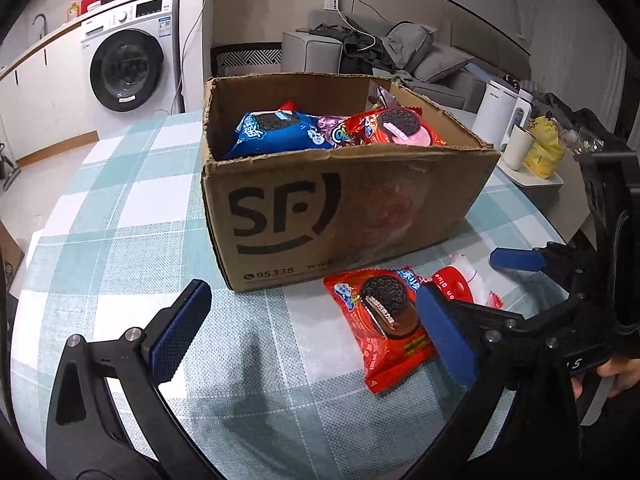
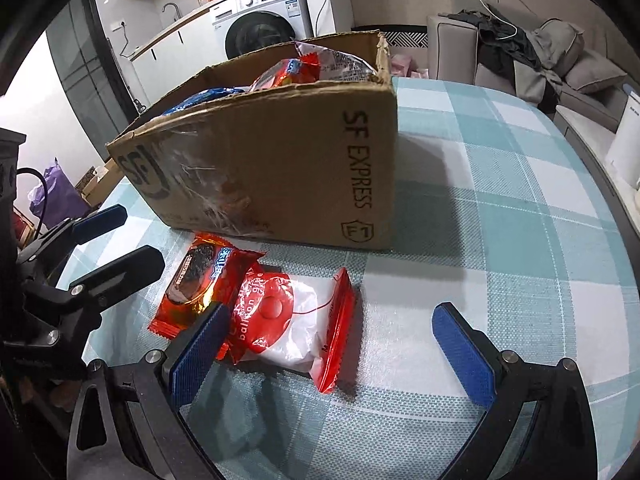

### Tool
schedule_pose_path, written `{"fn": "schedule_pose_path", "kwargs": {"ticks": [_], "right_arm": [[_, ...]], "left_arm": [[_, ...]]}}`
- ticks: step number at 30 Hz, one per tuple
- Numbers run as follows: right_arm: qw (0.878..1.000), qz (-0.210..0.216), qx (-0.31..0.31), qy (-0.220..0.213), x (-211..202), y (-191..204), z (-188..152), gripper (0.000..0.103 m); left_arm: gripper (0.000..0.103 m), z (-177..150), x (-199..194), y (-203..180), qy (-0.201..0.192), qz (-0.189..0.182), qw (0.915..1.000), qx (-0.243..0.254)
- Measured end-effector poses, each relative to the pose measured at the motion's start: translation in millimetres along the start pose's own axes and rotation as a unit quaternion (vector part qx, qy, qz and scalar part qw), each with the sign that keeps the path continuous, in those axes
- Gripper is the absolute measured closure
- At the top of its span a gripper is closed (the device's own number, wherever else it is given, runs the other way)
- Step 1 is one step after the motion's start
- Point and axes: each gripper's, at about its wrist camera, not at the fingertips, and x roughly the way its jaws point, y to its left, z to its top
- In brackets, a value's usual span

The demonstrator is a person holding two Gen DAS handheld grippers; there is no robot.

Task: Organize snacks
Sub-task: 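Move both open grippers back toward the red Oreo pack and red-white bag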

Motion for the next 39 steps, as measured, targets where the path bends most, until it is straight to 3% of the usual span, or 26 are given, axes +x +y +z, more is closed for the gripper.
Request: {"fn": "schedule_pose_path", "kwargs": {"ticks": [10, 19, 26, 35, 39], "right_arm": [[1.0, -0.009, -0.02, 0.007, 5, 7, 0, 0.0], [0.999, -0.035, 0.002, 0.007, 2, -14, 0, 0.0], [1.0, -0.03, 0.006, -0.006, -2, -21, 0, 0.003], [1.0, -0.005, -0.011, -0.013, -4, -6, -1, 0.029], [1.0, 0.011, -0.02, -0.013, -5, -1, -2, 0.046]], "left_arm": [[0.001, 0, 0, 7, 0.002, -0.01, 0.9998, -0.015], [0.001, -7, 15, 2, 0.03, -0.021, 0.9992, -0.012], [0.001, -10, 20, -2, 0.037, -0.033, 0.9987, -0.009], [0.001, -15, 24, -13, 0.042, -0.039, 0.9983, -0.004], [0.001, -16, 25, -17, 0.041, -0.038, 0.9984, 0.001]]}}
